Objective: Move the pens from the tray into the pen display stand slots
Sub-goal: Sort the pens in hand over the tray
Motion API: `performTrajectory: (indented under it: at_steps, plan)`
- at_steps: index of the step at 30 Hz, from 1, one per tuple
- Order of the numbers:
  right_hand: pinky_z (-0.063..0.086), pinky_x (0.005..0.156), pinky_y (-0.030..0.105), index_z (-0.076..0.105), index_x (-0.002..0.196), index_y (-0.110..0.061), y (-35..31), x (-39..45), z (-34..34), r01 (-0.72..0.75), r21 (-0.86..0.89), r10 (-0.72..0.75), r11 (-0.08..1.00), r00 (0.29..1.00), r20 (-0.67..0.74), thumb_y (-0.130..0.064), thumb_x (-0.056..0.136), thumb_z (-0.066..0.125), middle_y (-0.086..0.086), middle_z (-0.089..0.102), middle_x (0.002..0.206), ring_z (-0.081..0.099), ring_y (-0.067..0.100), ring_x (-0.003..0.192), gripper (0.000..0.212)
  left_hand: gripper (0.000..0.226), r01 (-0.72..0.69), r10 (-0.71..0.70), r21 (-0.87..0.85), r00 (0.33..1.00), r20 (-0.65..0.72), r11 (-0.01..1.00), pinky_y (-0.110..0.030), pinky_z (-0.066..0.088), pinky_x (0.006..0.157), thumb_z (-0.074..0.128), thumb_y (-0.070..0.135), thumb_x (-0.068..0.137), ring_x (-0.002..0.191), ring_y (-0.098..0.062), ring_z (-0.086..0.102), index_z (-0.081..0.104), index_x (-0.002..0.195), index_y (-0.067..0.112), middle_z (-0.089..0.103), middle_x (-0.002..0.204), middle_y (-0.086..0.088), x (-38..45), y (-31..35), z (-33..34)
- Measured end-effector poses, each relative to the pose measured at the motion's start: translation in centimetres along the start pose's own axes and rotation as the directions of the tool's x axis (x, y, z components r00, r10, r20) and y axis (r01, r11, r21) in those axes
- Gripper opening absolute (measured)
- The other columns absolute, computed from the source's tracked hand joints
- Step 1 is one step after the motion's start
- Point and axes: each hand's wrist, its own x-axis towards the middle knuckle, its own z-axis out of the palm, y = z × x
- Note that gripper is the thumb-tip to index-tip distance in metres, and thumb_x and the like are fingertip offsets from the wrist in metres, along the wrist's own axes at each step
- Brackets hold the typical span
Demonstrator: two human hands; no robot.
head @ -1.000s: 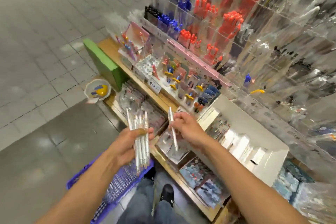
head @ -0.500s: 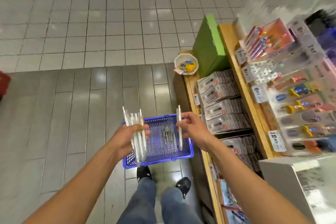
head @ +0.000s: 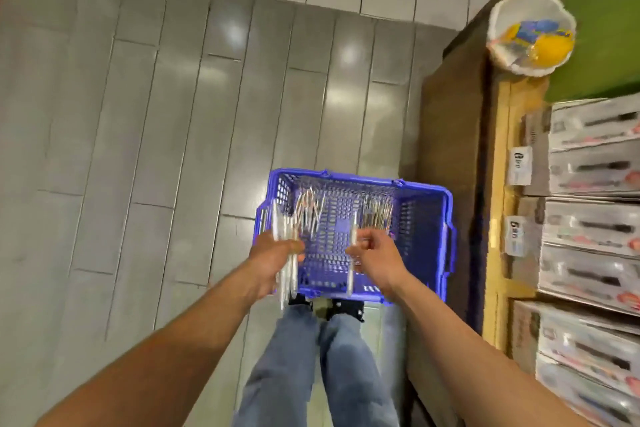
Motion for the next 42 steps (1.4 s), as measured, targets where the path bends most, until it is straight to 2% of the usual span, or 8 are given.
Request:
performTrajectory:
  at_steps: [6, 13, 18, 21, 27, 29, 36, 42]
  plan:
    - [0.032, 0.054, 0.023, 0.047, 0.078, -0.015, 9.2, 18.3, 8.2, -0.011, -0.119, 0.015, 0.993, 0.999, 0.034, 0.015, 0.083, 0.052, -0.002, 0.037, 0.065, 0.033, 0.008, 0.056, 0.031, 0.029, -0.036, 0.095, 0.273, 0.974, -0.205, 0.961, -0.028, 0.049, 0.061, 0.066, 0.001, 0.08, 0.077, -0.027, 0.064, 0.068, 0.109, 0.004, 0.068, 0.088, -0.012, 19.9, -7.0, 2.7]
    - [0.042, 0.072, 0.027, 0.061, 0.104, -0.009, 15.9, 34.3, 13.8, 0.036, -0.289, -0.077, 0.957, 0.988, -0.13, -0.004, 0.082, 0.064, 0.006, 0.061, 0.085, 0.052, 0.016, 0.079, 0.023, 0.034, -0.073, 0.257, 0.477, 0.907, -0.334, 0.876, -0.045, 0.051, 0.088, 0.061, 0.007, 0.086, 0.107, -0.04, 0.063, 0.058, 0.119, 0.006, 0.066, 0.116, -0.021, 35.9, -11.7, 5.8]
    - [0.039, 0.062, 0.021, 0.051, 0.094, -0.011, 17.0, 38.4, 15.3, 0.143, -0.248, -0.176, 0.958, 0.977, -0.118, 0.005, 0.082, 0.062, -0.006, 0.052, 0.073, 0.049, 0.014, 0.067, 0.023, 0.043, -0.079, 0.367, 0.611, 0.856, -0.363, 0.788, -0.045, 0.048, 0.077, 0.059, 0.004, 0.088, 0.106, -0.038, 0.061, 0.043, 0.127, 0.008, 0.061, 0.119, -0.015, 39.4, -13.3, 7.2]
    - [0.035, 0.057, 0.015, 0.046, 0.085, -0.014, 17.5, 38.3, 15.6, 0.142, -0.188, -0.17, 0.972, 0.975, -0.143, 0.011, 0.081, 0.056, -0.009, 0.045, 0.07, 0.038, 0.002, 0.059, 0.028, 0.057, -0.126, 0.435, 0.632, 0.825, -0.361, 0.765, -0.04, 0.044, 0.095, 0.063, 0.004, 0.088, 0.125, -0.029, 0.05, 0.039, 0.14, 0.01, 0.05, 0.137, -0.01, 39.5, -14.4, 7.7]
    - [0.05, 0.074, 0.037, 0.055, 0.09, -0.02, 17.6, 37.0, 14.2, 0.066, -0.259, -0.088, 0.964, 0.993, -0.077, 0.009, 0.081, 0.06, -0.001, 0.058, 0.084, 0.054, 0.017, 0.074, 0.031, 0.08, -0.166, 0.436, 0.649, 0.855, -0.281, 0.743, -0.035, 0.039, 0.109, 0.07, 0.014, 0.089, 0.137, -0.027, 0.042, 0.023, 0.153, 0.008, 0.038, 0.152, -0.01, 38.2, -14.3, 7.1]
    - [0.048, 0.069, 0.031, 0.05, 0.08, -0.028, 17.5, 36.6, 13.6, 0.07, -0.304, -0.097, 0.95, 0.993, -0.073, 0.003, 0.081, 0.066, -0.007, 0.056, 0.079, 0.056, 0.014, 0.071, 0.035, 0.079, -0.165, 0.435, 0.658, 0.859, -0.271, 0.735, -0.033, 0.04, 0.106, 0.07, 0.017, 0.09, 0.136, -0.026, 0.043, 0.023, 0.153, 0.009, 0.038, 0.152, -0.009, 37.7, -14.0, 6.9]
    - [0.043, 0.06, 0.021, 0.05, 0.126, -0.01, 16.8, 33.8, 10.7, -0.013, -0.38, 0.032, 0.925, 0.999, 0.044, -0.01, 0.088, 0.066, 0.0, 0.056, 0.103, 0.053, 0.01, 0.074, 0.041, 0.05, -0.149, 0.36, 0.629, 0.906, -0.222, 0.763, -0.023, 0.035, 0.081, 0.062, 0.015, 0.095, 0.119, -0.022, 0.054, 0.045, 0.142, 0.013, 0.051, 0.14, -0.004, 34.5, -13.0, 5.8]
    - [0.045, 0.056, 0.024, 0.055, 0.115, -0.011, 14.0, 27.4, 6.8, -0.07, -0.232, 0.092, 0.97, 0.992, 0.086, -0.017, 0.095, 0.06, 0.001, 0.06, 0.091, 0.056, 0.014, 0.07, 0.022, 0.026, -0.155, 0.266, 0.534, 0.954, -0.137, 0.831, -0.024, 0.047, 0.058, 0.05, 0.017, 0.1, 0.066, -0.016, 0.059, 0.06, 0.124, 0.013, 0.068, 0.108, -0.011, 28.2, -10.7, 3.5]
